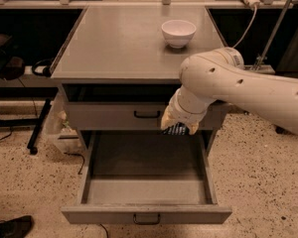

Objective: Pick rxbar blueberry from middle drawer and place on counter

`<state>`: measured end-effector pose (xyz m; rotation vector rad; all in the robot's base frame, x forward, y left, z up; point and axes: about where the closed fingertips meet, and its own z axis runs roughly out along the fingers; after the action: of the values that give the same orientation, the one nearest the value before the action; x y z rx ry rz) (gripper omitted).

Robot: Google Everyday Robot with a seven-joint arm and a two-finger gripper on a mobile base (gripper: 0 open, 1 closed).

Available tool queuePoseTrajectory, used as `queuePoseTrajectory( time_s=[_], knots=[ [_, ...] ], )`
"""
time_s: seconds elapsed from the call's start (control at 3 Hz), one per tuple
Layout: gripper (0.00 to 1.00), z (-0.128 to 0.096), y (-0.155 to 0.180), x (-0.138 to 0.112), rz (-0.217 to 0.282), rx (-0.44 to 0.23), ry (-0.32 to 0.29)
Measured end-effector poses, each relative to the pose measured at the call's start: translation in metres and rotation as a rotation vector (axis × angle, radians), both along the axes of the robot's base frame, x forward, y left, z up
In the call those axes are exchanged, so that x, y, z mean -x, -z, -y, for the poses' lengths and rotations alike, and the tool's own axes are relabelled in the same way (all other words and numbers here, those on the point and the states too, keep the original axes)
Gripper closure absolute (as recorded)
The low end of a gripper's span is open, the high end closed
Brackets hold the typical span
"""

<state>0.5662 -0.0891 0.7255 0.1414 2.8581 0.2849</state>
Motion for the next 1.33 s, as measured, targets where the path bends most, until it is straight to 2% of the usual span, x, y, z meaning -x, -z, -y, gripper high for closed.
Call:
queuePoseTrajectory(
  time_s=[0.33, 0.67, 1.0, 1.33],
  knots=[
    [1.0, 0.003, -0.003, -0.002, 0.008, -0.002, 0.003],
    [1.0, 0.003, -0.044, -0.019, 0.117, -0.021, 0.011],
    [1.0, -0.003, -0.097, -0.043, 0.25, -0.053, 0.011],
    [1.0, -0.019, -0.137, -0.064, 0.336, -0.079, -0.012]
  ],
)
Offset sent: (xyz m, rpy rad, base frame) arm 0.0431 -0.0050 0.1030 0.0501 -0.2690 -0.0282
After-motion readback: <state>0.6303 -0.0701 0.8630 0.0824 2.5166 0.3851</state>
